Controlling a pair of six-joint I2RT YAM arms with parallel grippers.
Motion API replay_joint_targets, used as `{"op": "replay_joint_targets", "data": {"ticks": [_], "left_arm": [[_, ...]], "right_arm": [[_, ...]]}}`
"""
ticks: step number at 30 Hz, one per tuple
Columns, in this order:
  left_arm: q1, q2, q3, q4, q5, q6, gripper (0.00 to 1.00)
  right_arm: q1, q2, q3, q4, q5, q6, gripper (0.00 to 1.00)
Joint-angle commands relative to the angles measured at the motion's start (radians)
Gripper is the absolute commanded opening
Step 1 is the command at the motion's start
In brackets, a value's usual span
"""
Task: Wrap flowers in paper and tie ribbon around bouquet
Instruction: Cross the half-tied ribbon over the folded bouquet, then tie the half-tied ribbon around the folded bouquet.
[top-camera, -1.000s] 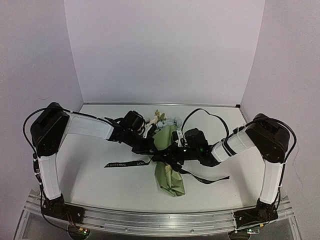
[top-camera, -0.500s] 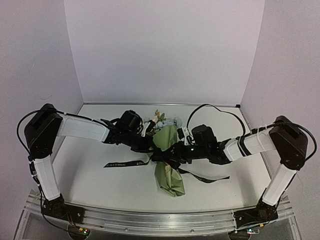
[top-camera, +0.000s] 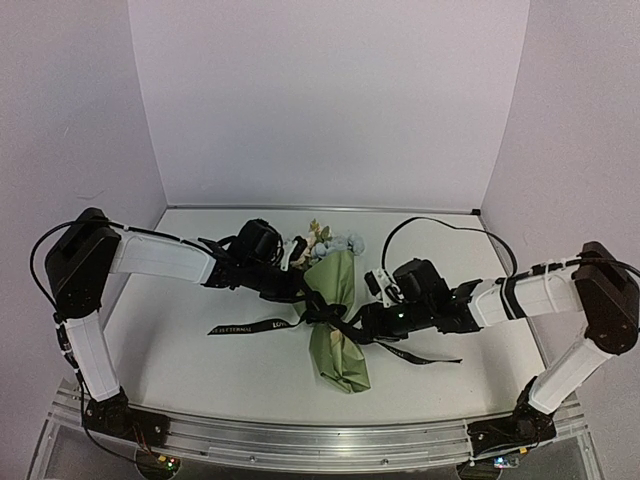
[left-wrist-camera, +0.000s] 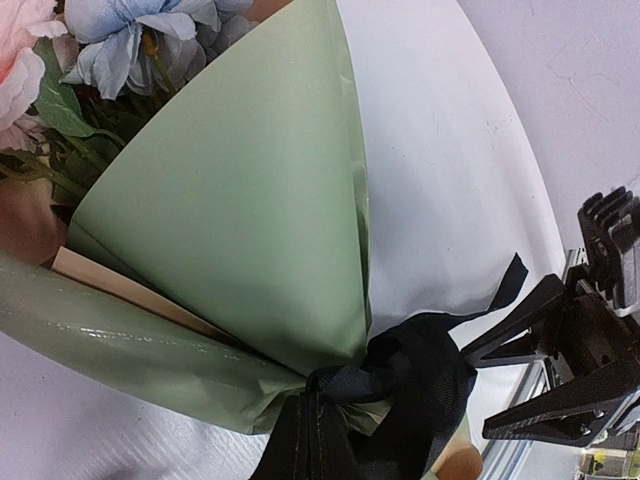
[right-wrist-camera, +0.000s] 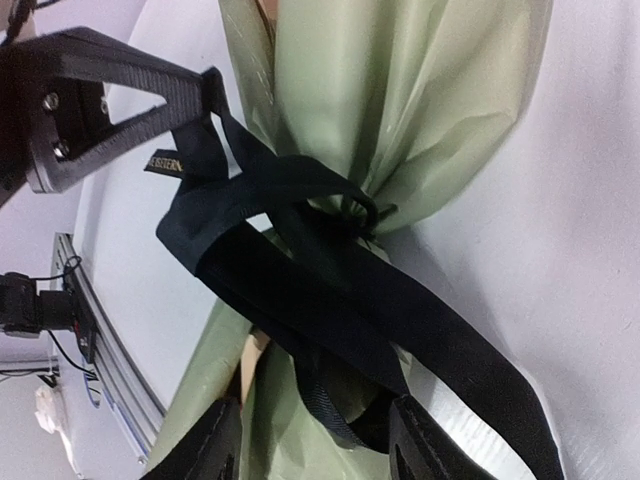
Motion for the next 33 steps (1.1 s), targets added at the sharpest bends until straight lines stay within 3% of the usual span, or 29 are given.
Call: {"op": "replay_joint_targets", "data": {"ticks": [1, 11, 13, 17, 19, 33], "left_arm": [[-0.003, -0.044, 0.006, 0.036, -0.014, 0.003, 0.0], [-0.003, -0.038, 0.016, 0.037, -0.011, 0.002, 0.0], [-0.003, -0.041, 0.014, 0.036, -0.017, 0.002, 0.0], [-0.002, -0.052, 0.008, 0.036, -0.043, -0.006, 0.0], [-0.002, -0.062, 0.0, 0.037, -0.061, -0.016, 0.0], [-0.002, -0.151, -0.143, 0.037, -0.18, -0.094, 0.0]], "right_arm": [[0.018, -0.005, 0.042, -0.112, 0.038, -0.109, 0.52], [0.026, 0.046, 0.1, -0.165, 0.057, -0.127, 0.4], [0.027, 0.048, 0.104, -0.175, 0.061, -0.129, 0.32], [0.028, 0.041, 0.106, -0.208, 0.074, -0.133, 0.07], [0.028, 0.027, 0.106, -0.238, 0.087, -0.136, 0.01], [0.028, -0.055, 0.101, -0.421, 0.222, -0.144, 0.0]]}}
